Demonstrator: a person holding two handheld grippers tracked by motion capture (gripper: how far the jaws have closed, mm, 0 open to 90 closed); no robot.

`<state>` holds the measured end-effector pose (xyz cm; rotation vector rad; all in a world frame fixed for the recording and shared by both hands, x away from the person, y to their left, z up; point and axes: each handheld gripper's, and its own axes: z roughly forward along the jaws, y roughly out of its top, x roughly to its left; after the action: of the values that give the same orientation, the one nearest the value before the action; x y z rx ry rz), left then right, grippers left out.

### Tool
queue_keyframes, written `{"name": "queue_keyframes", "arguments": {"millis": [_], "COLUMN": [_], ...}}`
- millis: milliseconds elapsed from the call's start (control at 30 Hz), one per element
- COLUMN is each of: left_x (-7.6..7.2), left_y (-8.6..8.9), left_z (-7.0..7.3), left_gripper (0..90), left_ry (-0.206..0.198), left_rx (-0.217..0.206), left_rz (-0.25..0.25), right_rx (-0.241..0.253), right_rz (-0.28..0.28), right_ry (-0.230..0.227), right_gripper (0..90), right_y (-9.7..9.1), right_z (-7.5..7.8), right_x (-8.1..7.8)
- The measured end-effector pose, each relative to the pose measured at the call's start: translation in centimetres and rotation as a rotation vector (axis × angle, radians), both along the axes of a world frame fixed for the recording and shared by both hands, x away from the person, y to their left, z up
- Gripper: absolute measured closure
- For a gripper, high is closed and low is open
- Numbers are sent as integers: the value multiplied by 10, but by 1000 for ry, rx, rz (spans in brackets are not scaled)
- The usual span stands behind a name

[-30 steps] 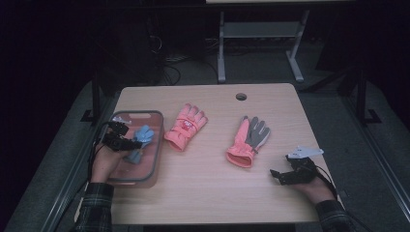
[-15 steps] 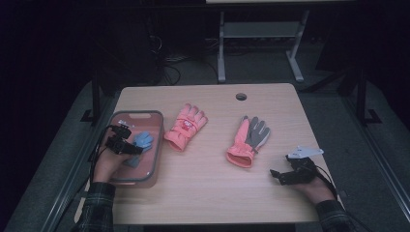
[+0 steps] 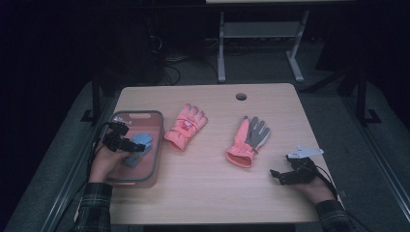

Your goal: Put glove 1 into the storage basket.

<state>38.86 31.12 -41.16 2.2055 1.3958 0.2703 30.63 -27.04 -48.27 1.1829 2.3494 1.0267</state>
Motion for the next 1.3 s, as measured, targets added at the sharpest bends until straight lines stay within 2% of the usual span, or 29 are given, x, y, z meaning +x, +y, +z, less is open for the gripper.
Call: {"name": "queue_keyframes", "arguments": {"millis": [133,367,533,600,767,867,967,1033,1167,1300], "left_x": [-2,-9,-16,-19,-27,-32,-37,-41,-46,-53], "left_y": [-6,-24,-41,-48,-69,-83,-98,-108,-124,-136], "left_z": [9,30,44,48,56,57,56,55,50,39], "left_gripper": [188,189,188,188,188,187,187,187,187,187], "left_ry": [-27,-93,-134,-141,-162,-173,-184,-191,-190,-189], "left_rx": [-38,-87,-151,-177,-205,-217,-212,-227,-208,-197], "left_rz": [-20,-92,-151,-179,-226,-254,-286,-299,-340,-356], "right_rx": [0,1,1,1,1,1,1,1,1,0], "right_rz": [1,1,1,1,1,2,1,1,1,1], "right_ry": [1,1,1,1,1,0,0,0,0,0], "right_gripper": [110,110,110,110,110,110,110,110,110,110], "right_y": [0,0,0,0,0,0,0,0,0,0], "right_z": [0,0,0,0,0,0,0,0,0,0], "right_x": [0,0,0,0,0,0,0,0,0,0]}}
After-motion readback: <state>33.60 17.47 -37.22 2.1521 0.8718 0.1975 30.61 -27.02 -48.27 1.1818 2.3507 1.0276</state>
